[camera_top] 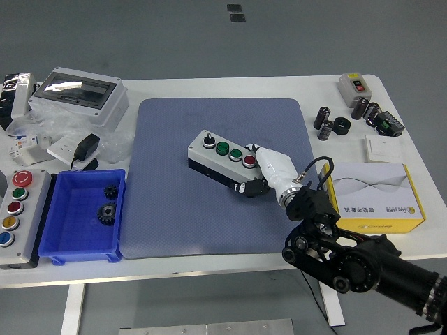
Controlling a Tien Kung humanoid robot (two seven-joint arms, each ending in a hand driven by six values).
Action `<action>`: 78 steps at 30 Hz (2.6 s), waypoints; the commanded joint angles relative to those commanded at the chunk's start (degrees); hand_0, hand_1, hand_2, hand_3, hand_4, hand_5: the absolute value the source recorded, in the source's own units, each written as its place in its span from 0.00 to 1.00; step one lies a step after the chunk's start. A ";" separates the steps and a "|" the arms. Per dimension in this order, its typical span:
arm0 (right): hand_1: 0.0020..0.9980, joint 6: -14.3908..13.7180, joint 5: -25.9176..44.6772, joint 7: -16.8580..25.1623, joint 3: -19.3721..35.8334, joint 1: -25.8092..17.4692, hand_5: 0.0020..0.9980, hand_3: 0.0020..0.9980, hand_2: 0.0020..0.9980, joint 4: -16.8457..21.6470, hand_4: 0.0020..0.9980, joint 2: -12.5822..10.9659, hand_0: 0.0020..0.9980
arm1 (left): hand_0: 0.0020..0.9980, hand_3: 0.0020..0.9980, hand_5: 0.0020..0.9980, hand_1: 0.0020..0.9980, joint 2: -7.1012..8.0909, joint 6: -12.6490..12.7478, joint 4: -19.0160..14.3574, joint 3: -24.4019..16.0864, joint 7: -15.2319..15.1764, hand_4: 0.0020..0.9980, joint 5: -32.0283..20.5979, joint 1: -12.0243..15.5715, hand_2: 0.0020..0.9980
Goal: Pick up the button,place it on the desk,press the button,press the button
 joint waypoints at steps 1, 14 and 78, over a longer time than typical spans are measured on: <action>0.41 -0.27 -0.01 0.10 -0.02 0.02 0.17 0.57 0.48 -0.10 0.64 0.04 0.22 | 0.61 0.61 0.24 0.60 -0.01 -0.02 0.00 0.17 -0.06 0.62 -0.15 -0.01 0.55; 0.31 -2.04 3.79 8.92 3.81 -1.61 0.00 0.40 0.35 6.24 0.17 -3.98 0.12 | 0.61 0.61 0.24 0.60 -0.25 -0.03 0.00 0.86 -0.42 0.62 -0.86 0.18 0.55; 0.81 9.11 3.87 30.35 -3.18 -1.54 0.00 0.93 0.87 7.68 0.46 -15.40 0.85 | 0.60 0.61 0.25 0.60 -0.28 -0.18 0.00 0.18 -0.50 0.62 0.73 0.19 0.55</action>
